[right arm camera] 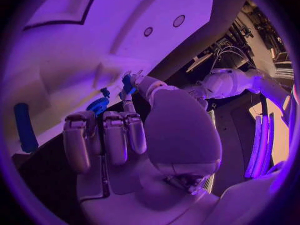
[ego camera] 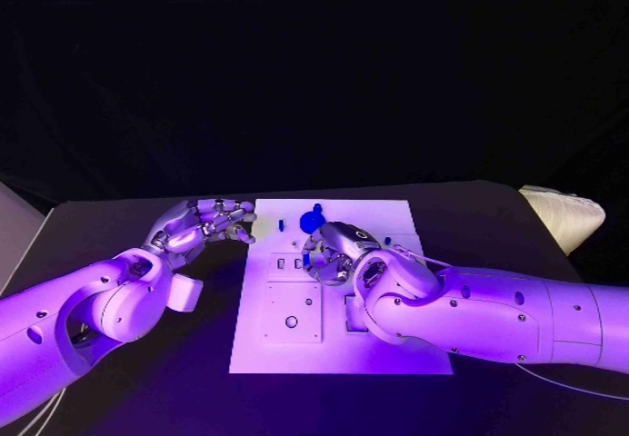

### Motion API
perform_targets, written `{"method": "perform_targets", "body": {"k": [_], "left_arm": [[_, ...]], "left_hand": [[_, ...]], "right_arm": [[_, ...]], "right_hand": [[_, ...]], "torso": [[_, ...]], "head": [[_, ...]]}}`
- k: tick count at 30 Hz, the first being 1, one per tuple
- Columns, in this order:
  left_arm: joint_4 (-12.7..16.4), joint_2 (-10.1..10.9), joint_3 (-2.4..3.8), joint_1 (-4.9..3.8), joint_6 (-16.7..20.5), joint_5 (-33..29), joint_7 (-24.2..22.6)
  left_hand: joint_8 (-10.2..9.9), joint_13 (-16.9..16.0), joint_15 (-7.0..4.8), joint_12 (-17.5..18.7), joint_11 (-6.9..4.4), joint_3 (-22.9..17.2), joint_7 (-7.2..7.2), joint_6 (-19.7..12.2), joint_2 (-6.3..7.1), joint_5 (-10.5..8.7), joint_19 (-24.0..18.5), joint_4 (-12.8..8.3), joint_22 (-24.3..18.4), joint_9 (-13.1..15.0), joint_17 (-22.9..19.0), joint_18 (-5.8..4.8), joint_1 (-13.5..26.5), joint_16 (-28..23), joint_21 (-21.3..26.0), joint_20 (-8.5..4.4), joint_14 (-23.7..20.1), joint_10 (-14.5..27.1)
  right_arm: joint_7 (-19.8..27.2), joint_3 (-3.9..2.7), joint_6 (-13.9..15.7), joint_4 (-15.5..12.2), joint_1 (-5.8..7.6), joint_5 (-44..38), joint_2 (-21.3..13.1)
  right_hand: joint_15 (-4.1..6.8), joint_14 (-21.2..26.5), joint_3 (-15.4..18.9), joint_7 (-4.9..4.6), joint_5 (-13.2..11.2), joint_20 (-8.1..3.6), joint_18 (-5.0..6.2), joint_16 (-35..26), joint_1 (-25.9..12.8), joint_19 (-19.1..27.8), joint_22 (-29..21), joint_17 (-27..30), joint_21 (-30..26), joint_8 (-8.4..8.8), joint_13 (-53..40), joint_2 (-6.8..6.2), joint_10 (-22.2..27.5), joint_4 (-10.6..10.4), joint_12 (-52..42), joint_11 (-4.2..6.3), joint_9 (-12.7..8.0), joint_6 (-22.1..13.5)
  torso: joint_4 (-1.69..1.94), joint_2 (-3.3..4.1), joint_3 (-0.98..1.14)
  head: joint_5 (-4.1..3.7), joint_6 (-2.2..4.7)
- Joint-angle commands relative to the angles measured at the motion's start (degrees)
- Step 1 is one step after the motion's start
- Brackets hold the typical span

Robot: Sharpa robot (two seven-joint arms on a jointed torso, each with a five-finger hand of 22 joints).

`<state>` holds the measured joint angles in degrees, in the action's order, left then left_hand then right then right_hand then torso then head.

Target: Assemble the parts on the task board

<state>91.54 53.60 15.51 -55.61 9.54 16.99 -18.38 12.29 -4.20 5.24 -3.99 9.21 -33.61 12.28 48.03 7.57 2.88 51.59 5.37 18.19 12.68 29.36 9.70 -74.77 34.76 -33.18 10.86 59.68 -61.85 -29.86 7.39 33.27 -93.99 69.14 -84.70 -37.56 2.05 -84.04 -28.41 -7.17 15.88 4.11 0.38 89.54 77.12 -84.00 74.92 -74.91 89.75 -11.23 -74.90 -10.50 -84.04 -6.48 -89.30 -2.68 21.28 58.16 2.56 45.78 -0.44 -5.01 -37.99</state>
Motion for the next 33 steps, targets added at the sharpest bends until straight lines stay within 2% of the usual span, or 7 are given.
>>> {"method": "perform_targets", "body": {"k": [1, 33], "left_arm": [[0.1, -0.1, 0.03, 0.03, -0.9, 0.2, -0.3], [0.0, 0.1, 0.03, 0.03, -1.1, 0.3, -0.1]], "left_hand": [[-0.3, -0.1, 0.07, 0.0, 0.09, 0.0, 0.85, -0.1, -0.08, 0.16, -0.3, -0.4, 0.1, 0.1, 0.0, 0.49, -0.3, 0.2, -0.3, -0.03, -0.5, 0.3], [-0.4, -0.1, 0.08, 0.0, 0.09, 0.0, 0.86, -0.1, -0.07, 0.16, -0.4, -0.5, 0.1, 0.1, 0.0, 0.5, -0.3, 0.2, -0.4, -0.01, -0.5, 0.3]], "right_arm": [[-0.9, -0.01, 0.5, 0.3, -0.12, -2.4, 0.2], [-1.2, 0.0, -0.2, 3.0, -1.04, -3.7, 1.9]], "right_hand": [[-0.15, -5.8, -0.1, 0.0, 0.3, -0.15, -0.38, 0.1, -0.7, -6.0, 15.1, -14.3, 0.3, -0.21, -14.5, -0.18, -5.3, 0.1, 0.0, 0.16, 0.7, 0.3], [-0.36, -5.8, 0.2, -0.17, 0.1, 0.05, -0.38, 0.1, -2.0, -6.0, 15.1, -14.2, 0.3, -0.25, -14.4, -1.0, -5.2, -0.1, 0.2, 0.01, 0.8, -0.2]], "torso": [[0.0, 0.0, 0.02], [-0.06, -0.04, 0.06]], "head": [[0.03, -0.01], [0.24, -0.41]]}}
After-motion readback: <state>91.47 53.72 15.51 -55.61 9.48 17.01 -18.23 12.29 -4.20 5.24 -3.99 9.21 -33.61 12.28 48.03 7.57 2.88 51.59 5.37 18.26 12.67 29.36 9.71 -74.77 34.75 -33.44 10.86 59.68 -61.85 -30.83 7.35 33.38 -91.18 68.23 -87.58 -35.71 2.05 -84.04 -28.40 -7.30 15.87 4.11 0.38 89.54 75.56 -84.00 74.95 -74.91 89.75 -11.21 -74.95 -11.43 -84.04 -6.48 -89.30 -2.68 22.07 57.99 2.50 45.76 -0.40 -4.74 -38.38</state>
